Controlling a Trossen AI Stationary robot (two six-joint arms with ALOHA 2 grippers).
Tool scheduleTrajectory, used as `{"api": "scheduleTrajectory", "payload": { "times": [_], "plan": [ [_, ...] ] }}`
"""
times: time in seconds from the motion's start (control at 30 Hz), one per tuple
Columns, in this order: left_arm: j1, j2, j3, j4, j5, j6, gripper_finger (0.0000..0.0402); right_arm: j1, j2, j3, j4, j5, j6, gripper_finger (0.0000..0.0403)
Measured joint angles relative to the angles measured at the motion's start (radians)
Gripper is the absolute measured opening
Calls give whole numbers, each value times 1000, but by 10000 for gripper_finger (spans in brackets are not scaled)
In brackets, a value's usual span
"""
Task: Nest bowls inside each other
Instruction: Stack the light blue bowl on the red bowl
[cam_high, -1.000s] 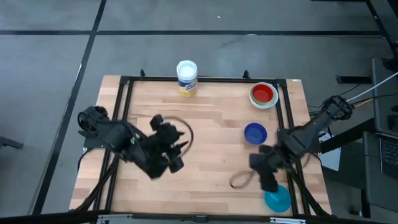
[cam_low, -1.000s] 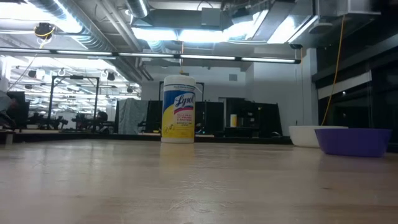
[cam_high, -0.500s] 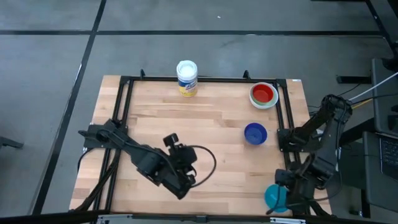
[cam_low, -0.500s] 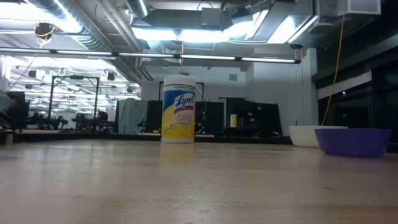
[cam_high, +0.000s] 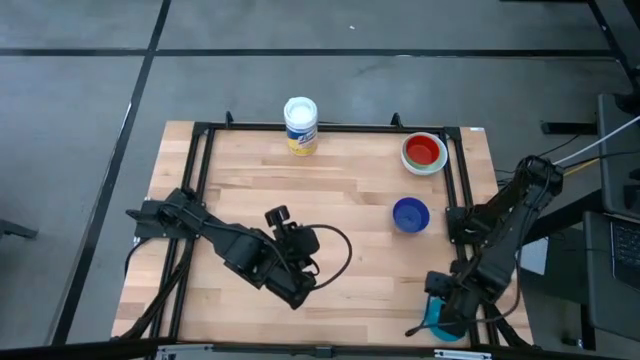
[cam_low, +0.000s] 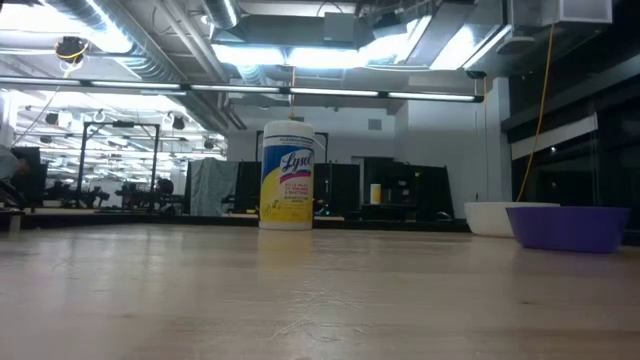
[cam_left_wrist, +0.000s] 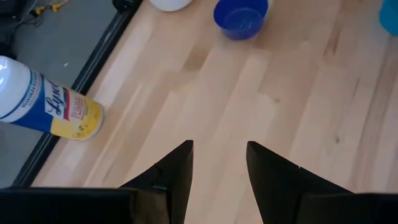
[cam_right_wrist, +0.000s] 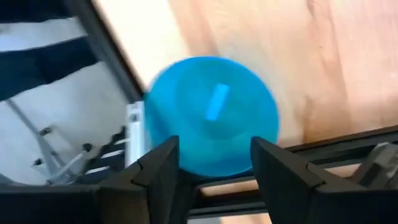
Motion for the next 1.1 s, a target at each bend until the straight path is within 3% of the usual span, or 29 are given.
{"api": "scheduleTrajectory", "payload": {
  "times": [0.57, 0.8, 0.9, 1.1],
  "plan": [
    [51, -49, 0, 0, 8, 44, 145, -80, -2, -249, 190, -97, -190, 201],
    [67, -49, 0, 0, 29, 55, 145, -81, -2, -279, 216, -98, -213, 199],
    [70, -49, 0, 0, 35, 55, 145, -81, -2, -279, 217, -75, -216, 176],
    [71, -48, 0, 0, 42, 54, 145, -82, -2, -279, 217, -34, -228, 91]
  ]
}}
